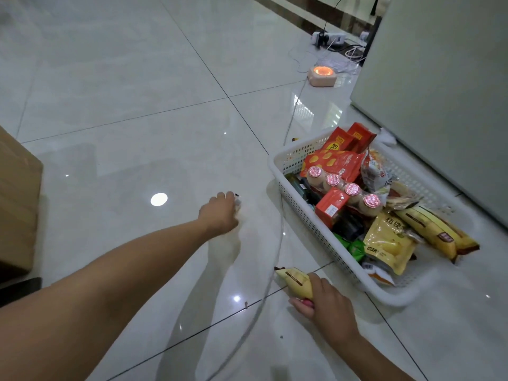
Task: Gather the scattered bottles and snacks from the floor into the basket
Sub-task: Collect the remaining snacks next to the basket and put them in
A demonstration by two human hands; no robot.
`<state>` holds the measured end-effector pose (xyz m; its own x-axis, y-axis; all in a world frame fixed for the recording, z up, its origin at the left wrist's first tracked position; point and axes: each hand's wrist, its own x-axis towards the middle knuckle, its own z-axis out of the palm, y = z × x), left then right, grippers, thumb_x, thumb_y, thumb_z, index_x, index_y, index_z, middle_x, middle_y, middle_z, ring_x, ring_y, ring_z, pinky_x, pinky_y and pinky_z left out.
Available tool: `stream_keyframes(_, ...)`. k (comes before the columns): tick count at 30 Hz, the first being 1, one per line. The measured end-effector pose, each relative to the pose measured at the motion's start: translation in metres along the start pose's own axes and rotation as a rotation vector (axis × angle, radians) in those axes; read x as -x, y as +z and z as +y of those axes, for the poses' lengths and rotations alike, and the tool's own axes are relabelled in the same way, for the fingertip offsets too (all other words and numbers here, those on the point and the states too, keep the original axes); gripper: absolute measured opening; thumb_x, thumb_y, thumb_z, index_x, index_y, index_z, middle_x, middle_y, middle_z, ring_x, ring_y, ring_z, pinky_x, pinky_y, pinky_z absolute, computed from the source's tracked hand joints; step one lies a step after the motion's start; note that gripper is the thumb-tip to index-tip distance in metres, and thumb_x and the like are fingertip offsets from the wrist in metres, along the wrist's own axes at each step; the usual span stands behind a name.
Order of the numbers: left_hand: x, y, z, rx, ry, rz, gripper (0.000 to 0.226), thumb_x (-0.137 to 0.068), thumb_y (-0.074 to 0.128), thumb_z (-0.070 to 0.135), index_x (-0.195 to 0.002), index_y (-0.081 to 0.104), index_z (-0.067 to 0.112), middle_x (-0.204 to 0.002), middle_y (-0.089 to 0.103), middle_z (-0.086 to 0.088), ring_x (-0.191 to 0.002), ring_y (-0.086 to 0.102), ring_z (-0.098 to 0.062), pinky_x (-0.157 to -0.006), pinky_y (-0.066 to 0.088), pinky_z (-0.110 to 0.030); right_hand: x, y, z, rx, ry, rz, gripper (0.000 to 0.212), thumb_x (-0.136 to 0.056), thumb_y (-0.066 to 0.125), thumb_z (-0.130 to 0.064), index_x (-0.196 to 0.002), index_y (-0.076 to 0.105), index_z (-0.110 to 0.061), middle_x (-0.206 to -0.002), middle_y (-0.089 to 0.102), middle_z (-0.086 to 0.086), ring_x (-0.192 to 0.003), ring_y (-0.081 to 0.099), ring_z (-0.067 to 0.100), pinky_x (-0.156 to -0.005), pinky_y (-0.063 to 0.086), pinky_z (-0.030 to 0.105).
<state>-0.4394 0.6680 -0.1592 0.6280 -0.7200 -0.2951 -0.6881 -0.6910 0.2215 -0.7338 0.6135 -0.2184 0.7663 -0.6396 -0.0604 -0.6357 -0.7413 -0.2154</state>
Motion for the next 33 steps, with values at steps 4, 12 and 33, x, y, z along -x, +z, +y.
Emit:
stream_keyframes(4, -0.024, -0.056, 0.035, 0.124, 0.02, 0.279, 0.053, -0.082, 0.055, 0.018, -0.132, 0.04, 0.013, -0.125, 0.048, -0.013, -0.116, 0.045, -0.033, -0.083, 0.043, -0.04, 0.007, -0.038, -0.018, 0.0, -0.223, 0.181, 0.059, -0.067, 0.044, -0.07, -0.103, 0.049, -0.024, -0.064, 0.059, -0.008, -0.05, 0.059, 0.007, -0.037, 0.037, 0.016)
stream_keyframes(12, -0.047, -0.097, 0.131, 0.205, 0.306, 0.42, 0.047, -0.092, 0.052, 0.023, -0.138, 0.043, 0.022, -0.124, 0.058, -0.007, -0.113, 0.052, -0.028, -0.083, 0.045, -0.037, -0.04, -0.182, 0.05, -0.077, 0.123, 0.554, 0.063, -0.077, 0.062, -0.059, -0.116, 0.054, -0.011, -0.094, 0.065, 0.006, -0.073, 0.062, 0.024, -0.052, 0.042, 0.027)
stream_keyframes(33, -0.107, -0.068, 0.165, -0.155, 0.451, 0.038, 0.069, -0.098, 0.026, 0.054, -0.153, 0.0, 0.022, -0.161, -0.005, -0.003, -0.148, -0.005, -0.023, -0.119, 0.011, -0.044, -0.134, -0.206, 0.203, -0.031, 0.497, 0.003, 0.074, -0.086, 0.018, -0.068, -0.146, 0.027, -0.027, -0.15, 0.036, 0.007, -0.136, 0.034, 0.029, -0.108, 0.025, 0.058)
